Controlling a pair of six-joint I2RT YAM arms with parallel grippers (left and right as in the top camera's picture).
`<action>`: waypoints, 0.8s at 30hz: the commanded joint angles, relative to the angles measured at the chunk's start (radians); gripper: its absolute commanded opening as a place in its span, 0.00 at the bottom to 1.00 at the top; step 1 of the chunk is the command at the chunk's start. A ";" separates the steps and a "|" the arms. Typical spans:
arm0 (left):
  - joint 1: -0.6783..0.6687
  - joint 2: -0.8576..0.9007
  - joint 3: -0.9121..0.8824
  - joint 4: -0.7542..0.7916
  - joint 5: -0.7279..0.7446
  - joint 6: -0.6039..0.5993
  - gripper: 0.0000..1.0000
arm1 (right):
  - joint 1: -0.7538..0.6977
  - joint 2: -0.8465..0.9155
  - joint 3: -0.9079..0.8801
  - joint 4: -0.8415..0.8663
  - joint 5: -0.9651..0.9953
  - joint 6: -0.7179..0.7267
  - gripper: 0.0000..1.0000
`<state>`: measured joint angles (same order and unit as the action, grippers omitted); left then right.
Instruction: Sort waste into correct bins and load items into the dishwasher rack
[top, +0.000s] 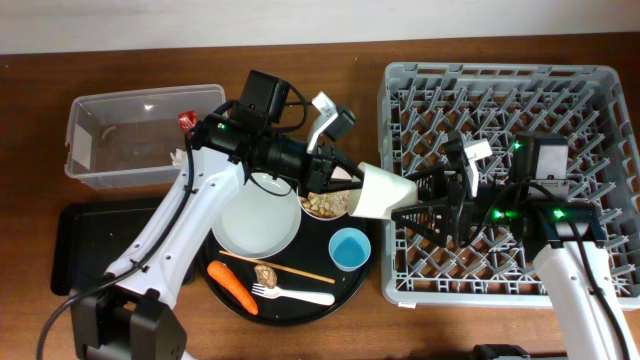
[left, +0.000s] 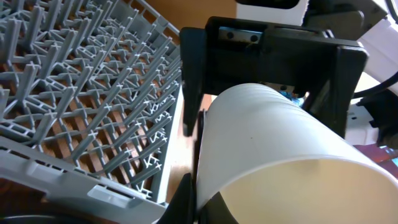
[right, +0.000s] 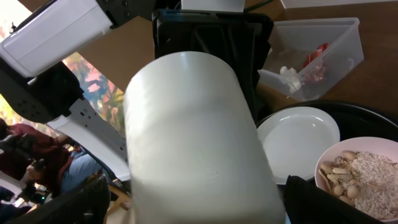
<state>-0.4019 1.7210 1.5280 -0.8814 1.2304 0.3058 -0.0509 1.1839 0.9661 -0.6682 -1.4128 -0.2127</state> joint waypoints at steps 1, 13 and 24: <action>-0.002 0.013 0.014 0.008 -0.008 -0.007 0.00 | 0.005 0.001 0.014 0.003 -0.039 -0.008 0.87; -0.001 0.014 0.014 0.077 -0.009 -0.059 0.10 | 0.005 0.001 0.014 0.003 -0.039 -0.008 0.73; -0.001 0.014 0.014 0.056 -0.096 -0.060 0.39 | 0.005 0.001 0.014 0.003 -0.038 -0.008 0.61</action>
<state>-0.4057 1.7264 1.5280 -0.8223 1.1496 0.2459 -0.0517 1.1851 0.9661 -0.6651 -1.4269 -0.2127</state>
